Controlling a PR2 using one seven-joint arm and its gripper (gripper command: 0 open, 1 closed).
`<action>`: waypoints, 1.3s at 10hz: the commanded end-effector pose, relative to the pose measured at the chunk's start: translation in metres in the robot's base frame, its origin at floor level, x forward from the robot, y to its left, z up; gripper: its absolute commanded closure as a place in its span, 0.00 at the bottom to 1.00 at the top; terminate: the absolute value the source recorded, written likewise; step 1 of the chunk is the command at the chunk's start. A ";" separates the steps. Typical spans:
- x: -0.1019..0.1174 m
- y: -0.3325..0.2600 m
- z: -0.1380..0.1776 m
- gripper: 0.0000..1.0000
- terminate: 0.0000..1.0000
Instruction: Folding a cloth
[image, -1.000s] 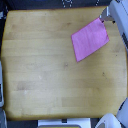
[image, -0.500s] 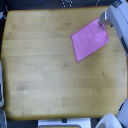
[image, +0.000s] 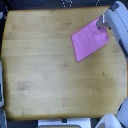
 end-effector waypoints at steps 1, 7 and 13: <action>-0.001 0.001 -0.009 0.00 0.00; -0.007 0.025 -0.025 1.00 0.00; -0.004 0.028 -0.026 1.00 0.00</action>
